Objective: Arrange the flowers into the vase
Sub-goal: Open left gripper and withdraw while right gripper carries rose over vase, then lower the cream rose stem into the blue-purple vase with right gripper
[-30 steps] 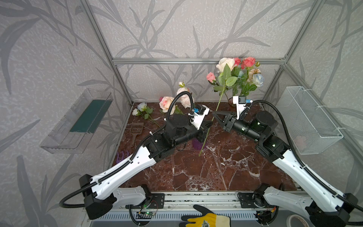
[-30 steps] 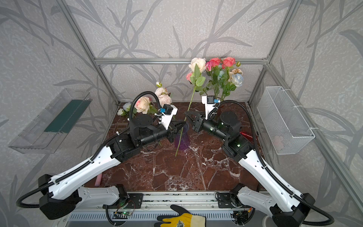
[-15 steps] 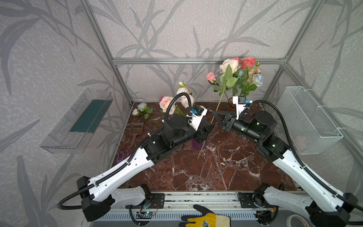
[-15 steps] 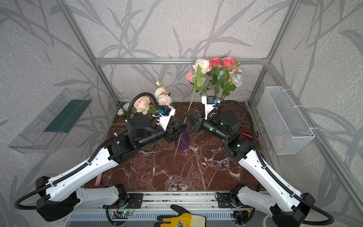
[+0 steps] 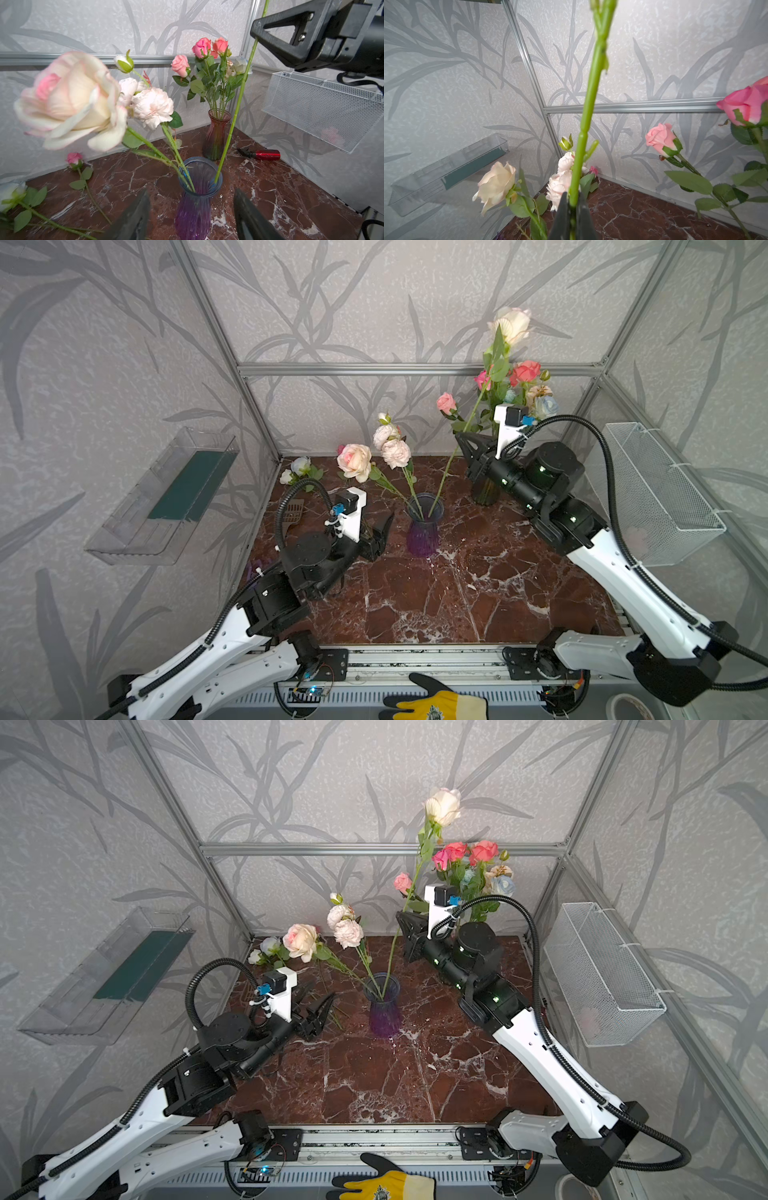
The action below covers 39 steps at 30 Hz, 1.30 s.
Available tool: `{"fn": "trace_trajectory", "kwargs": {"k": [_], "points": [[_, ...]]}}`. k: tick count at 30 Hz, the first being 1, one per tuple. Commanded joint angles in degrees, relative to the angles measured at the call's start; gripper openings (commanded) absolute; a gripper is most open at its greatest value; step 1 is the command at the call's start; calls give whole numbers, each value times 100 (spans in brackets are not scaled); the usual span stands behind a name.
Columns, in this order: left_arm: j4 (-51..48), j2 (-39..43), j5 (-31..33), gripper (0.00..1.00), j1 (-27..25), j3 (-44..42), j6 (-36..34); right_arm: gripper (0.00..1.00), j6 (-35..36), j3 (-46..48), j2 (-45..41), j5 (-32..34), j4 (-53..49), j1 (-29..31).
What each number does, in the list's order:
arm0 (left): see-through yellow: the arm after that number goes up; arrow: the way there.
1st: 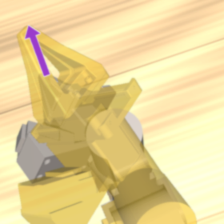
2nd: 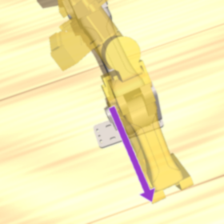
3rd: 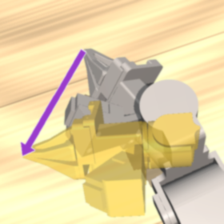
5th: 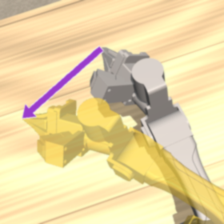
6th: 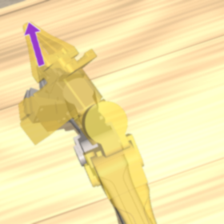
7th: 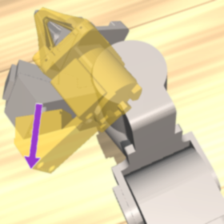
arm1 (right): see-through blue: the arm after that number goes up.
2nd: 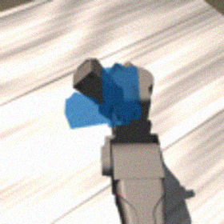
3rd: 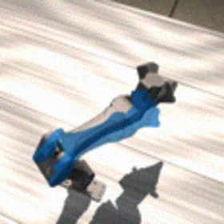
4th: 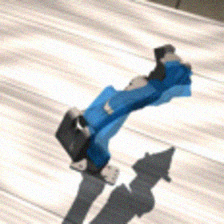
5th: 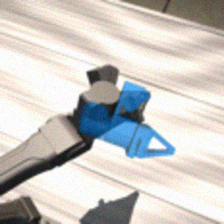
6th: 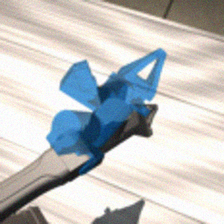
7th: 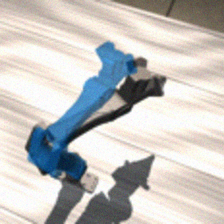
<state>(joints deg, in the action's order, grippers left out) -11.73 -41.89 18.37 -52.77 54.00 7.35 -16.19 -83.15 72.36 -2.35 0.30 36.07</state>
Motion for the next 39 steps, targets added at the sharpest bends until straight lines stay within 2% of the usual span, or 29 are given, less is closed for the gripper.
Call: {"fn": "trace_trajectory", "kwargs": {"k": [1, 5, 14, 24, 29, 35, 39], "points": [[-260, 158, 450, 65, 13, -107, 167, 1, 160, -281, 343, 171, 119, -67], [-385, 315, 565, 65, 12, -196, 170, 1, -108, -229, 621, 95, 224, -76], [-447, 320, 679, 66, 21, -265, 121, 3, -961, 609, 848, -86, 451, -63], [-333, 220, 693, 67, 69, -489, 229, 7, -961, 1213, 1155, -353, 265, 194], [-348, 101, 613, 68, 135, -550, 359, 13, -956, 1543, 1140, -376, 237, 329], [-331, 5, 524, 68, 213, -604, 468, 29, -913, 1746, 1002, -407, 95, 361], [-325, -56, 461, 68, 267, -612, 538, 33, -878, 1836, 839, -381, 23, 358]]}}
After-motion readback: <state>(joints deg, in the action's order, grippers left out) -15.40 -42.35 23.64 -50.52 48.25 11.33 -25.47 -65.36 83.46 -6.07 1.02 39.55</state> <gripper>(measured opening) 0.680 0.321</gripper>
